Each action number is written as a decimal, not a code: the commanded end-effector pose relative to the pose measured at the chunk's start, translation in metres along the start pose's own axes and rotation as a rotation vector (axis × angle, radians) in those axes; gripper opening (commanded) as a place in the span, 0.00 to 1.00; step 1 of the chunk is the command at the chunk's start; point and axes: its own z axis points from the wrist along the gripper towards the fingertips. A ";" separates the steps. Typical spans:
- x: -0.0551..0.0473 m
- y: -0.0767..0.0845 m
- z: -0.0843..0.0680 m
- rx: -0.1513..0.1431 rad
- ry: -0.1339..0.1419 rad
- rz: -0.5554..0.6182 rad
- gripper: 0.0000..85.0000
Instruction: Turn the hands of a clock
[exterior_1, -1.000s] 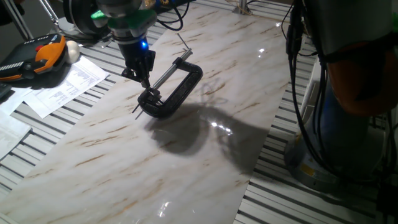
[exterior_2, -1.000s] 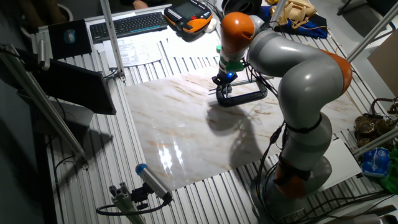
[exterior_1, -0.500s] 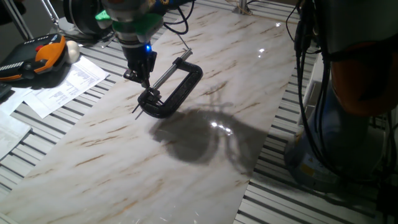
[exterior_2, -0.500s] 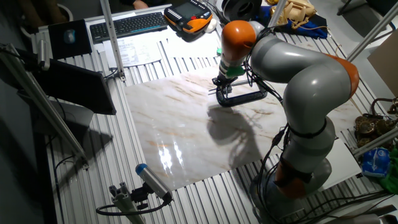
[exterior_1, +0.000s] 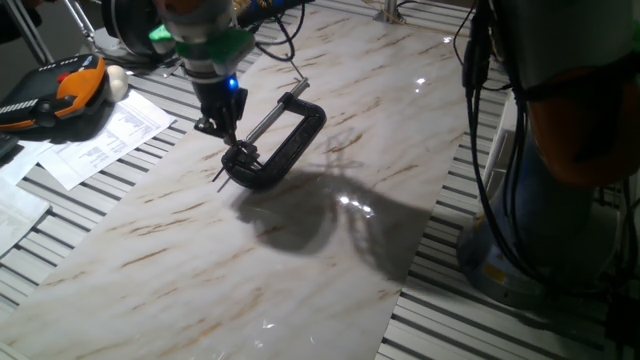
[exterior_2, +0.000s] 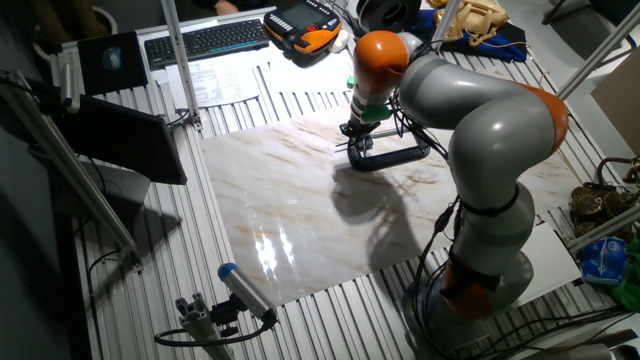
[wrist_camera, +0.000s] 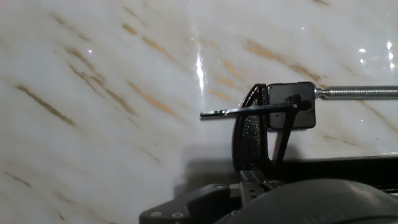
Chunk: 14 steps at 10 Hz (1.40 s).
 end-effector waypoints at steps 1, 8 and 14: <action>-0.002 0.002 0.004 -0.004 0.000 0.000 0.00; -0.012 0.017 0.040 0.001 0.001 0.014 0.00; -0.022 0.018 0.052 0.003 0.010 -0.003 0.00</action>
